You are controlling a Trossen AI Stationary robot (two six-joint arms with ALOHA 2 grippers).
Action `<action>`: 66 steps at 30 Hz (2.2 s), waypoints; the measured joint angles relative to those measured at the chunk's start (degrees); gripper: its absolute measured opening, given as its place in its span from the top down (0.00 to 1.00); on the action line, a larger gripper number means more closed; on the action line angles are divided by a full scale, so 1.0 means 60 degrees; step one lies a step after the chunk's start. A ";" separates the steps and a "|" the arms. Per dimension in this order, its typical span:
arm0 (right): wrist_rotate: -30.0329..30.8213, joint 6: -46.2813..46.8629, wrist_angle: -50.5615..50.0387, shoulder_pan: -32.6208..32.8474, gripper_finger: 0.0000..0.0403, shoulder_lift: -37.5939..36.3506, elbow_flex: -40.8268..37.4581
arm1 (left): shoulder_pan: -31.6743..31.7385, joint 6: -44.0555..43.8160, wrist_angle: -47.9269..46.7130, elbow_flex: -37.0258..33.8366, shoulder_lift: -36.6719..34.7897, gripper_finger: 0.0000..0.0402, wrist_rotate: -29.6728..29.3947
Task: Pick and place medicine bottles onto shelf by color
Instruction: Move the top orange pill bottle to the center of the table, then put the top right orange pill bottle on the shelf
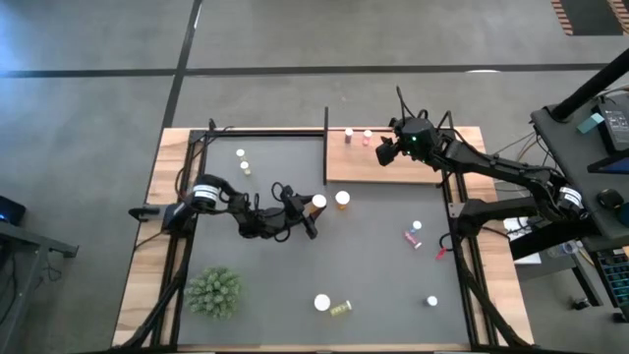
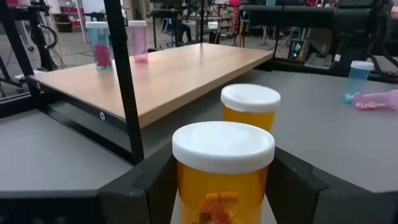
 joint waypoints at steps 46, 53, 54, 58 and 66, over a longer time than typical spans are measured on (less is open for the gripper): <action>0.0002 -0.0011 0.0008 0.0000 0.47 -0.0002 0.0000 | -0.0036 -0.0370 -0.2937 -0.0117 -0.4358 0.26 0.0850; 0.0002 -0.0475 0.1482 0.0003 0.47 -0.0004 -0.0004 | -0.0106 -0.0401 -0.5245 -0.0113 -0.5788 0.26 0.1371; 0.0001 -0.0477 0.1703 0.0003 0.47 -0.0004 -0.0004 | -0.0106 -0.0401 -0.5265 -0.0110 -0.5895 0.26 0.1371; -0.0077 0.0265 0.2478 0.0002 0.47 -0.0013 -0.0001 | -0.0104 -0.0345 -0.5279 -0.0110 -0.6043 0.27 0.1371; -0.3353 0.1549 0.2020 0.0332 0.47 0.0327 -0.0001 | -0.0102 -0.0343 -0.5398 -0.0092 -0.6014 0.27 0.1374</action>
